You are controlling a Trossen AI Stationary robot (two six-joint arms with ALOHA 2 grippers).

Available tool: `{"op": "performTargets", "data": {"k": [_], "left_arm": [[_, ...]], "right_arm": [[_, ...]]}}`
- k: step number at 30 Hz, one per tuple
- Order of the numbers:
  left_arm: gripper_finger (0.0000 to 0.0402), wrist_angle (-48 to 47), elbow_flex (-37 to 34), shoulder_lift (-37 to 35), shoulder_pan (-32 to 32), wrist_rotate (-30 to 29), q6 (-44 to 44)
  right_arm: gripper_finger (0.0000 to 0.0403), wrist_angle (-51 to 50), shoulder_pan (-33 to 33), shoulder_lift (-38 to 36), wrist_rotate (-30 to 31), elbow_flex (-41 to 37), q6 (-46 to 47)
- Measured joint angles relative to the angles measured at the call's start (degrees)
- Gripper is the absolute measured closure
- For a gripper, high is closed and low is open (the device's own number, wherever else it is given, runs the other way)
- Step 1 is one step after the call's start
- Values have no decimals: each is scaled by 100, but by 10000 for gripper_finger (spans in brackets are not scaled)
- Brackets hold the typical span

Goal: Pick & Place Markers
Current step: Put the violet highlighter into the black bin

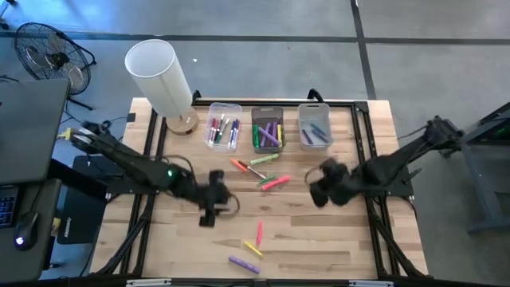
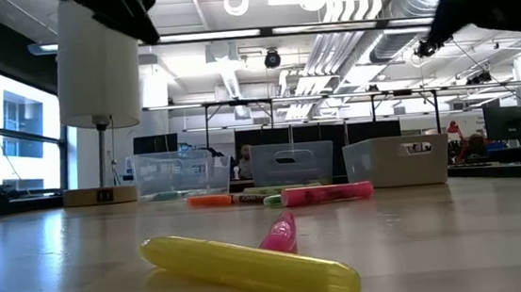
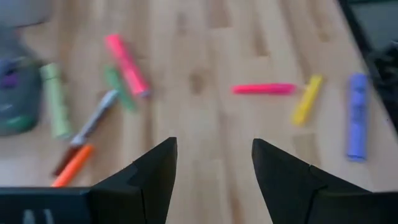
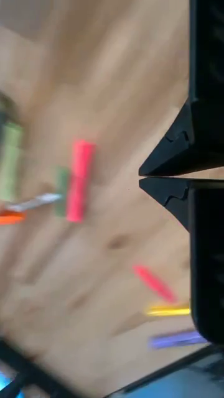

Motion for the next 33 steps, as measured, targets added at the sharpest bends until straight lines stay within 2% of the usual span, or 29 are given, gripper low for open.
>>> {"op": "performTargets", "data": {"k": [5, 13, 22, 25, 33], "left_arm": [[198, -272, 814, 938, -752, -4, -15], [198, -450, 2154, 2519, -1281, -41, -638], [198, -902, 3426, 4078, -1495, 592, -926], [198, -970, 3794, 4479, -1586, 640, -958], [198, -1561, 4000, 5016, -1638, 440, -1769]], "right_arm": [[401, 129, 661, 730, -589, 0, 111], [401, 211, 1458, 1409, -630, 0, 780], [402, 399, 2030, 1497, -472, -2, 1193], [400, 412, 2182, 1497, -352, -1, 1309], [401, 622, 2423, 1497, -288, 0, 1341]]}}
